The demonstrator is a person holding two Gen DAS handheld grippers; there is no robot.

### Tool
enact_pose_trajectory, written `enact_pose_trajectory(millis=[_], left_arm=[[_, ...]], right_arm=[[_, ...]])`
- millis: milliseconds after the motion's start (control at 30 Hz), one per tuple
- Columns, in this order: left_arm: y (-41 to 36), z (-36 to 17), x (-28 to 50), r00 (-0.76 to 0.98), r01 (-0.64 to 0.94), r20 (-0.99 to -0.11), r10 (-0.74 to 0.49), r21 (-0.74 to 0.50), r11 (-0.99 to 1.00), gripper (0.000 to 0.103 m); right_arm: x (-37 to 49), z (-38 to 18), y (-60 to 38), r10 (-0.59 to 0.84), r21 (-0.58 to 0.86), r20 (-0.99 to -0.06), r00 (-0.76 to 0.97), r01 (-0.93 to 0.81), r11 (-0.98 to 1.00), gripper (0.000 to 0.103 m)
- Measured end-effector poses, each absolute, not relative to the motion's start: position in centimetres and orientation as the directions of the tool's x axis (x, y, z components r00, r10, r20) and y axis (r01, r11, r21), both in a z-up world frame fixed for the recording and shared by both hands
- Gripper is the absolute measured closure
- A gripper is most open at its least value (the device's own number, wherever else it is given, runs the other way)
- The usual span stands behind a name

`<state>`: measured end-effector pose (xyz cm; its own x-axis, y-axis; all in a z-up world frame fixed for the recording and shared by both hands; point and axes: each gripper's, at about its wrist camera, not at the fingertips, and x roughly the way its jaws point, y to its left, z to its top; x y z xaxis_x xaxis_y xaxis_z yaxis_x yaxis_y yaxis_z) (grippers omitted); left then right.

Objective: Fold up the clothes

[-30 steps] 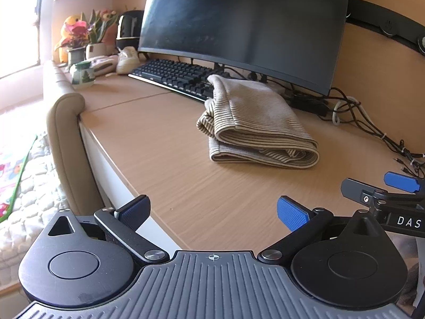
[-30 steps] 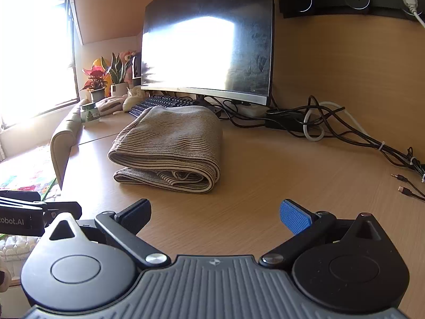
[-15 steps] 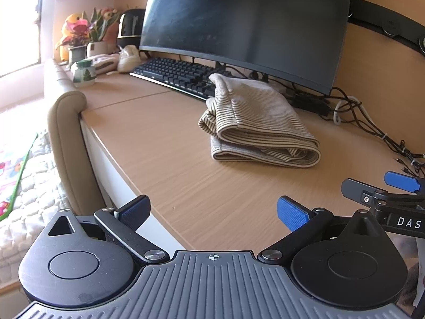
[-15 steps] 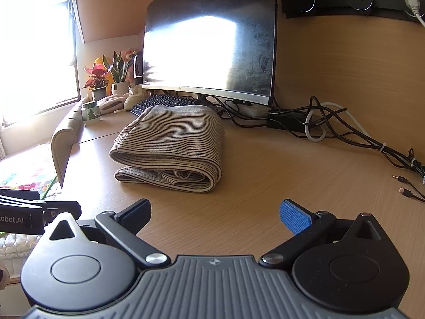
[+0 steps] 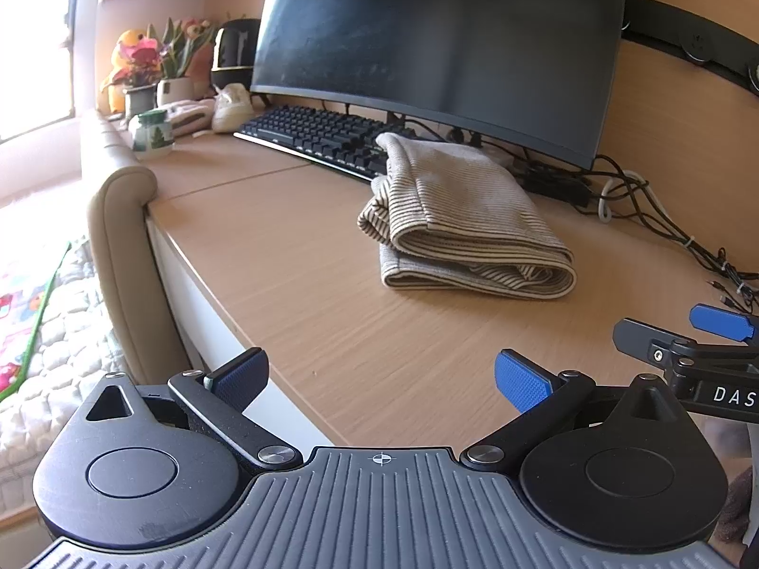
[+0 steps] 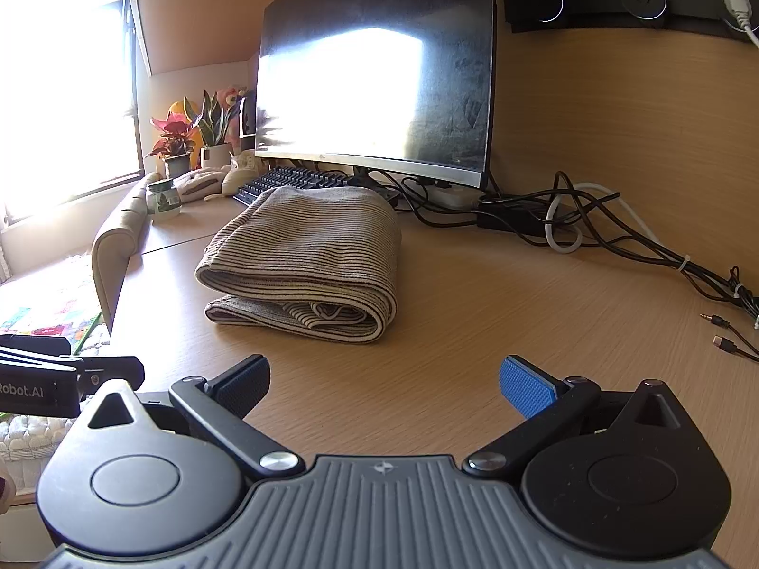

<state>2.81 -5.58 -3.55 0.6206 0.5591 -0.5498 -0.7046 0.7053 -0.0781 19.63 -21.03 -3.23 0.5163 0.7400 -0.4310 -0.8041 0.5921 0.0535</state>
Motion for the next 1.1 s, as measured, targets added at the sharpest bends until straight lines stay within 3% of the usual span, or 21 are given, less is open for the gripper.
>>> enact_pose_trajectory(millis=[1100], left_arm=[[-5.77, -3.62, 2.55, 0.613, -0.711, -0.555, 0.562, -0.077, 0.699, 0.000]], right_arm=[[19.57, -3.28, -20.93, 0.745, 0.051, -0.433, 0.508, -0.811, 0.583, 0.000]])
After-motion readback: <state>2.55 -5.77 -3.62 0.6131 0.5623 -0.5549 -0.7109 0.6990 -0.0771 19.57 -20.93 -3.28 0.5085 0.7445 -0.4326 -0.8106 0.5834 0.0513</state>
